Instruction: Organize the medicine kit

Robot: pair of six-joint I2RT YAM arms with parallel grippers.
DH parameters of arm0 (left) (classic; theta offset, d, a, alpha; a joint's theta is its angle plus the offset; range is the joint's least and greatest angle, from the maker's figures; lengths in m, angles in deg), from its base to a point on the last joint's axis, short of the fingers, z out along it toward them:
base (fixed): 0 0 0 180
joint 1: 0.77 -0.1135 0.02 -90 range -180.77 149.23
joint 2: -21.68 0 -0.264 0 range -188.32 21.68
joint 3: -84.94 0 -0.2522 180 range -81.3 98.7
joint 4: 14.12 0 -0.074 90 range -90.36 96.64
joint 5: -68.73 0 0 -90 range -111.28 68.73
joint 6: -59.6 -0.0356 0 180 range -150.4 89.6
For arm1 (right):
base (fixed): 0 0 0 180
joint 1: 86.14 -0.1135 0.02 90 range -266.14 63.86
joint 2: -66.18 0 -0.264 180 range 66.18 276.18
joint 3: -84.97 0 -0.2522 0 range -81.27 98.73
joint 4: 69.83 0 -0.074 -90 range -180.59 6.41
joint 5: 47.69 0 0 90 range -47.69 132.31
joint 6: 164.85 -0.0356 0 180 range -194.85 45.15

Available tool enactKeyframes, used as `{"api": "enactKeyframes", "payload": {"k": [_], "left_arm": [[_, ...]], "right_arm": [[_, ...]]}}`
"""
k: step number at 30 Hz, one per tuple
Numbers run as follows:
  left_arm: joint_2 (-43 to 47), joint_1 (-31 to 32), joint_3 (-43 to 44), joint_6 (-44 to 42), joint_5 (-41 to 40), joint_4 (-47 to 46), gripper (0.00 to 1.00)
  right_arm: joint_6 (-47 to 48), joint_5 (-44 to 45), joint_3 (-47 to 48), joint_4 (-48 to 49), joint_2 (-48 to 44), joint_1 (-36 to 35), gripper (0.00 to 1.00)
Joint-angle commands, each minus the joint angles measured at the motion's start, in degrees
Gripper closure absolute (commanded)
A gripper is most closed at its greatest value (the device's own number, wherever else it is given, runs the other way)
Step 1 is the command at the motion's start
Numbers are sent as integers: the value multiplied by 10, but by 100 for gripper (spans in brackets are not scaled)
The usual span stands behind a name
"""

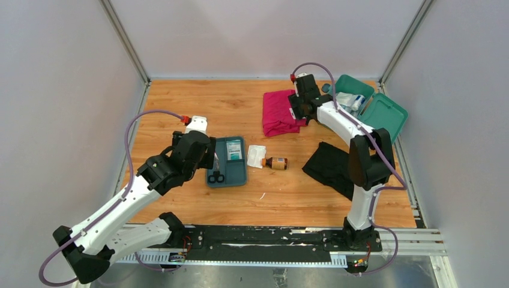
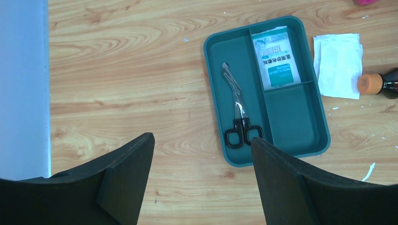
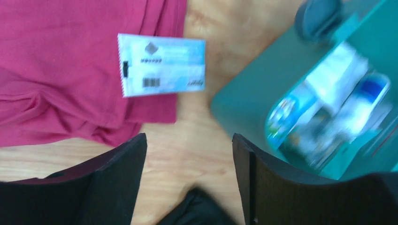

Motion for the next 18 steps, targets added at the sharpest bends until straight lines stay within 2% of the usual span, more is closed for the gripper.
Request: {"api": "enactKeyframes", "payload": {"k": [1,4,7,11,18], "left_arm": [[-4,4,10,-3,2,-26,19],[-4,4,5,-10,-5,-31,19],[-6,4,-2,-13,-6,-36,19],[-9,4,-5,-20,-10,-35,19],[-10,4,-8,-24,-14,-36,19]], "right_arm": [[192,-110,-46,162,-4,23,31],[298,-146,-109,258,-7,24,34],[361,-181,-118,266,9,29,34],[409,-188,-108,261,43,33,34],[438,-163,-77,259,94,33,34]]}}
